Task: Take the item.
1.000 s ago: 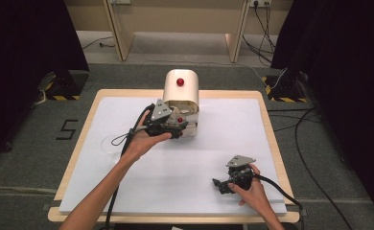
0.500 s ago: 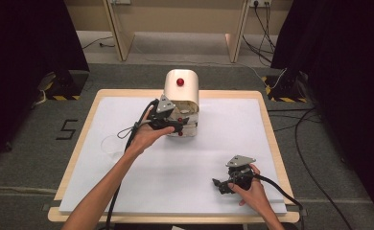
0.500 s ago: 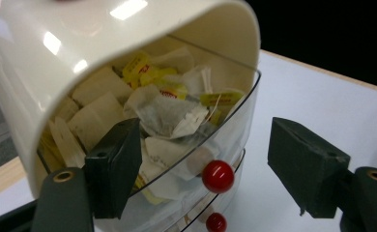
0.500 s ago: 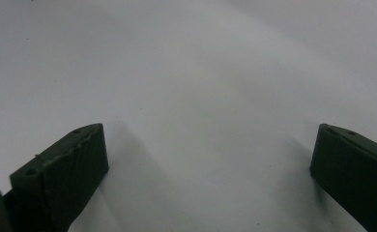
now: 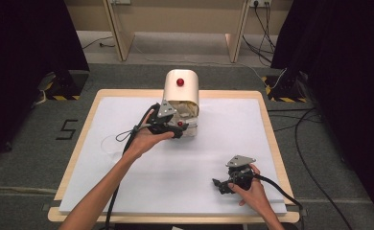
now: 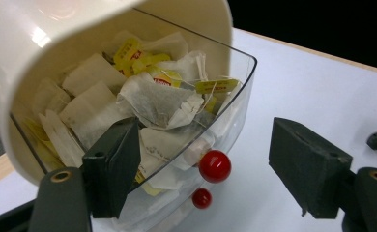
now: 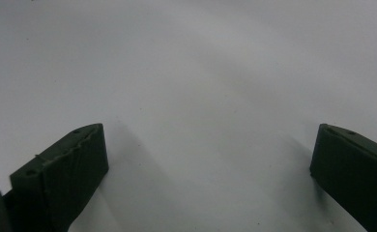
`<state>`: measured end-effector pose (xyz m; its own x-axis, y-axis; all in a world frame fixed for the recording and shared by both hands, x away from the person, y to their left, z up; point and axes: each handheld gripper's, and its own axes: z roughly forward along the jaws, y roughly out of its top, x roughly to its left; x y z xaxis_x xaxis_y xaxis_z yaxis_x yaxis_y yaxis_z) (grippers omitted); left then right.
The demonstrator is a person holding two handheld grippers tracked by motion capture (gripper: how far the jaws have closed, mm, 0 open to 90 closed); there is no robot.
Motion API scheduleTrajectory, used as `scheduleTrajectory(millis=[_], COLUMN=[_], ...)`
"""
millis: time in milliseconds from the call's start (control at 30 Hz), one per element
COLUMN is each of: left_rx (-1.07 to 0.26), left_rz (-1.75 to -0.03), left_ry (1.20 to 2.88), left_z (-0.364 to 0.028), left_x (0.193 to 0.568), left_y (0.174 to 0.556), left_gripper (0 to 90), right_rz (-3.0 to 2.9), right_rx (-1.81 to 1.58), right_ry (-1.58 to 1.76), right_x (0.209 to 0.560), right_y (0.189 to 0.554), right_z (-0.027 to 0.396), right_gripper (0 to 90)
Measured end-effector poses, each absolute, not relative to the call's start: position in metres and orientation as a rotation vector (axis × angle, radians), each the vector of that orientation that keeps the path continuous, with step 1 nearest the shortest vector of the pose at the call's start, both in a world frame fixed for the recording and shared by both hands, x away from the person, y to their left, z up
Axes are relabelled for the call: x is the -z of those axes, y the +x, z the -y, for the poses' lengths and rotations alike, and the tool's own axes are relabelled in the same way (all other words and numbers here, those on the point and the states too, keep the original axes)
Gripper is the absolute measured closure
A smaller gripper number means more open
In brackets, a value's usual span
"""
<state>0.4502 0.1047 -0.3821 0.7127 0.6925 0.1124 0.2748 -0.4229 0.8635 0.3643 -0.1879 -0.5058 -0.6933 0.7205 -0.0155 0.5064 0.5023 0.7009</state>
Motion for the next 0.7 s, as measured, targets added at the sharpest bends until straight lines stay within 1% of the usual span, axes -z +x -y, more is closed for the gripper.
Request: scheduleTrajectory(millis=[200,700], left_rx=[-0.588,-0.592], left_rz=[-0.720,-0.707], left_ry=[2.017,2.010], left_z=[-0.106,-0.107], left_x=[0.384,0.382], left_y=[0.436,0.418], left_gripper=[28.8,29.0], right_rz=[-2.443,-2.444], right_rx=[-0.989,-0.988], right_ry=[1.034,1.034], right_x=[0.506,0.506], right_y=[0.364,0.364], right_z=[0.188,0.188], right_gripper=[0.5,0.5])
